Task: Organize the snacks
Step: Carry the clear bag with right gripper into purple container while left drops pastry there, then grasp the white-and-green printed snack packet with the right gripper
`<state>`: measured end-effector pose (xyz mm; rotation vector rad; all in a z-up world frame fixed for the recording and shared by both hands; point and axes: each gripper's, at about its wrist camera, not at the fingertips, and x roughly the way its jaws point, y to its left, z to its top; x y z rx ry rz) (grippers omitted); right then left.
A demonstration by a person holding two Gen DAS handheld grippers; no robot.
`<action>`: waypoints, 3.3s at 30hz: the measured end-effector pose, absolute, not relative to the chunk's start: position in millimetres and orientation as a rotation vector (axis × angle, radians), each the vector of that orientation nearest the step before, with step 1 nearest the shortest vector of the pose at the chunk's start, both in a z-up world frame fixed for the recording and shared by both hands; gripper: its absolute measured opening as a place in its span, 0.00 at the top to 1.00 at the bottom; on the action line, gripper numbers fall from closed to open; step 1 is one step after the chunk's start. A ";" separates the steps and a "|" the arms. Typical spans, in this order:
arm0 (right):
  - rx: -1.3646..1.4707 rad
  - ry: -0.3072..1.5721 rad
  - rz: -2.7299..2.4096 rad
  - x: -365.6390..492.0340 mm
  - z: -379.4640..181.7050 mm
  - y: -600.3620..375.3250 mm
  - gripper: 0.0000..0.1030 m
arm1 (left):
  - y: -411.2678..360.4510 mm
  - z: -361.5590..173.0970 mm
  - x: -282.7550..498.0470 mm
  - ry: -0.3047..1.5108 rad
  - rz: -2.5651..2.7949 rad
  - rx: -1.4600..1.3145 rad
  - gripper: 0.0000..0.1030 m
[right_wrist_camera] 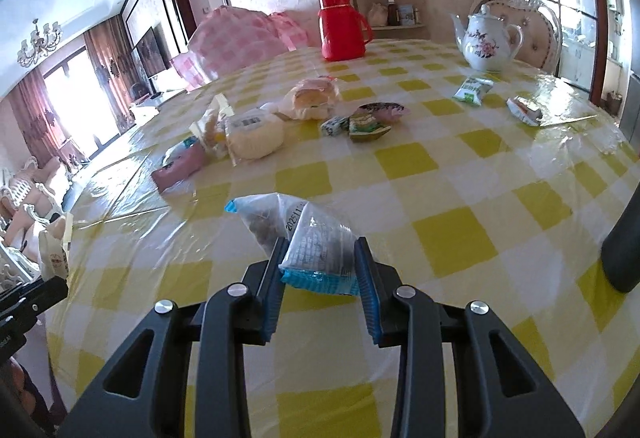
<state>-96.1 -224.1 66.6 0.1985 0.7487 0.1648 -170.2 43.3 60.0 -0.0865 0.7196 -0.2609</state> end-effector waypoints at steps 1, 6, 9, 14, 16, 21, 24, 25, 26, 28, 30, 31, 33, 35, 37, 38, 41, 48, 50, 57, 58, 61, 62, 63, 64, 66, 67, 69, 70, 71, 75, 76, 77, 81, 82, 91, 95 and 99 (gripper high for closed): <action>0.200 0.753 0.170 -97.3 66.9 -221.2 0.67 | 48.0 60.4 -173.5 0.721 -0.259 -0.087 0.80; 0.170 0.754 0.231 -113.1 77.1 -189.3 0.68 | 68.9 67.4 -192.4 0.709 -0.249 -0.066 0.80; 0.126 0.731 0.307 -128.2 86.9 -159.1 0.83 | 85.8 70.4 -204.7 0.702 -0.229 -0.061 0.80; 0.032 0.726 0.294 -131.8 92.7 -125.4 0.84 | 111.8 60.6 -216.8 0.731 -0.192 -0.073 0.80; 0.038 0.752 0.298 -125.4 89.0 -128.2 0.72 | 118.3 55.9 -218.6 0.737 -0.193 -0.099 0.80; -0.052 0.857 0.317 -121.3 70.1 -119.5 0.04 | 116.3 49.2 -215.9 0.744 -0.222 -0.117 0.80; -0.113 0.876 0.324 -114.5 60.7 -103.5 0.05 | 113.3 45.3 -214.8 0.752 -0.231 -0.122 0.80; -0.121 0.889 0.323 -108.7 56.4 -99.6 0.07 | 113.0 44.8 -215.5 0.754 -0.231 -0.121 0.80; -0.127 0.897 0.321 -104.5 54.5 -97.6 0.13 | 113.9 44.5 -218.0 0.754 -0.229 -0.117 0.80; -0.144 0.891 0.288 -97.8 53.3 -95.7 0.39 | 118.6 45.6 -220.3 0.751 -0.217 -0.116 0.80; -0.155 0.874 0.275 -100.7 57.9 -92.4 0.50 | 128.4 48.3 -225.6 0.743 -0.198 -0.121 0.80; -0.146 0.863 0.291 -103.3 60.5 -92.2 0.51 | 132.2 49.8 -227.7 0.738 -0.190 -0.122 0.80; -0.106 0.832 0.346 -113.7 70.2 -87.1 0.51 | 142.4 53.8 -233.7 0.727 -0.171 -0.120 0.80; -0.072 0.809 0.408 -122.4 80.9 -78.2 0.51 | 154.1 58.1 -241.3 0.720 -0.148 -0.111 0.80; -0.056 0.786 0.477 -132.5 93.1 -60.9 0.51 | 164.7 61.9 -247.9 0.719 -0.126 -0.102 0.80; -0.056 0.778 0.501 -136.2 98.1 -52.7 0.51 | 169.7 63.2 -250.5 0.722 -0.116 -0.095 0.80; -0.044 0.776 0.622 -149.1 110.9 -17.7 0.51 | 187.5 64.2 -256.0 0.743 -0.072 -0.070 0.80; -0.127 0.835 0.929 -199.3 111.8 95.1 0.50 | 251.7 48.1 -268.7 0.852 0.090 -0.019 0.80; -0.155 0.868 0.995 -214.0 104.9 124.0 0.50 | 270.8 42.6 -275.2 0.874 0.131 -0.020 0.79; -0.200 0.884 1.147 -252.1 93.5 184.3 0.16 | 325.8 19.8 -293.2 0.941 0.328 -0.059 0.31; -0.193 0.867 1.147 -252.4 96.4 181.7 0.16 | 327.6 21.6 -294.2 0.921 0.341 -0.068 0.20; -0.188 0.825 1.086 -244.0 101.3 159.7 0.16 | 325.0 31.7 -296.3 0.864 0.355 -0.079 0.19; -0.181 0.810 1.065 -244.6 101.8 149.2 0.16 | 318.4 38.2 -295.8 0.835 0.341 -0.092 0.19; -0.170 0.795 1.034 -239.9 103.5 136.7 0.16 | 308.1 44.7 -294.5 0.800 0.323 -0.104 0.15; -0.160 0.786 1.006 -234.5 105.3 125.8 0.16 | 297.0 50.3 -289.2 0.772 0.307 -0.109 0.07; -0.113 0.769 0.921 -218.7 109.5 91.8 0.16 | 266.8 62.7 -279.2 0.705 0.266 -0.103 0.01; -0.088 0.766 0.859 -207.5 111.4 70.6 0.16 | 249.2 68.0 -269.4 0.688 0.234 -0.097 0.01; -0.058 0.767 0.755 -186.7 114.0 33.6 0.16 | 215.4 78.6 -247.4 0.684 0.151 -0.100 0.01; -0.041 0.765 0.682 -174.4 115.2 12.5 0.16 | 198.7 82.1 -235.2 0.684 0.109 -0.113 0.01; -0.027 0.762 0.624 -166.2 115.0 -3.6 0.15 | 179.1 86.1 -221.7 0.678 0.054 -0.129 0.01; 0.096 0.735 0.334 -122.1 111.7 -98.7 0.15 | 100.5 79.9 -164.8 0.704 -0.108 -0.135 0.01; 0.135 0.727 0.216 -108.3 109.1 -129.0 0.15 | 74.6 70.0 -140.8 0.738 -0.148 -0.150 0.01; 0.164 0.729 0.151 -98.7 105.3 -151.1 0.15 | 57.3 61.6 -125.9 0.761 -0.171 -0.168 0.01; 0.331 0.771 -0.120 -43.3 85.7 -246.4 0.15 | -10.0 43.0 -64.3 0.747 -0.207 -0.220 0.02; 0.357 0.781 -0.163 -29.6 80.5 -264.6 0.15 | -21.2 41.6 -52.7 0.733 -0.208 -0.217 0.02; 0.515 0.744 -0.427 50.6 56.0 -387.9 0.15 | -101.0 28.3 22.2 0.733 -0.372 -0.173 0.02; 0.573 0.742 -0.540 92.6 38.8 -448.8 0.15 | -88.0 26.1 25.2 0.759 -0.443 -0.247 0.02; 0.588 0.804 -0.606 129.5 21.9 -483.8 0.15 | -74.6 15.7 38.6 0.820 -0.419 -0.360 0.02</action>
